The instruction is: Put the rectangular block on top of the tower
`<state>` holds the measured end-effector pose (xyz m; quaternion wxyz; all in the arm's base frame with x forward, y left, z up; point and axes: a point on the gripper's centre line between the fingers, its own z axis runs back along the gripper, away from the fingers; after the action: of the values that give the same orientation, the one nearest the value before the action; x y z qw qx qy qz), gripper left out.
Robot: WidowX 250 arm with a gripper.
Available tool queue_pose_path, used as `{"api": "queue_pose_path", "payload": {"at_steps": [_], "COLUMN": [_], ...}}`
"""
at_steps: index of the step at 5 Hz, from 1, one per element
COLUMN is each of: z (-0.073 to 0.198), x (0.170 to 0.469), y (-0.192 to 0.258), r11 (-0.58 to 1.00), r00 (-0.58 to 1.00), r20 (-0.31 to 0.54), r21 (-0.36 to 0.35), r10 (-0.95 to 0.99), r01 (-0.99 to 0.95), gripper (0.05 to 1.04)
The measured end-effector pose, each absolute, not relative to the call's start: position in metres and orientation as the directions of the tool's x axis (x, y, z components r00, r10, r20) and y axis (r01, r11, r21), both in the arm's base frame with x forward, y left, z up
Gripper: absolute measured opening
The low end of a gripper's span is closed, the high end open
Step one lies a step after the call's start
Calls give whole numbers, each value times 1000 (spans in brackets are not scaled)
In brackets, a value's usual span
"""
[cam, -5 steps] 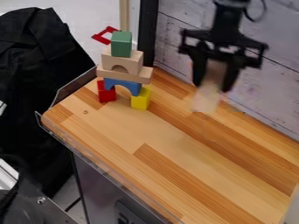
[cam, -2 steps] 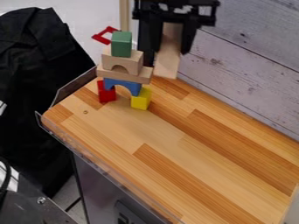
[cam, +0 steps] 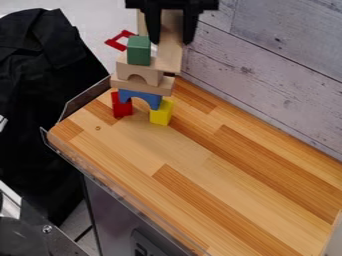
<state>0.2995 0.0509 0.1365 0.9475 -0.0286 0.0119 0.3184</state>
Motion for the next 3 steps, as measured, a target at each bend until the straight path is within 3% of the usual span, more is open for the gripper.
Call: {"api": "queue_pose_path", "payload": {"at_steps": [3], "z": [138], "x": [297], "y": [81], "r11": [756], "r00": [759], "r20": [-52], "r21": [-61], "r10": [650], "r01": [-652], "gripper": [527]}}
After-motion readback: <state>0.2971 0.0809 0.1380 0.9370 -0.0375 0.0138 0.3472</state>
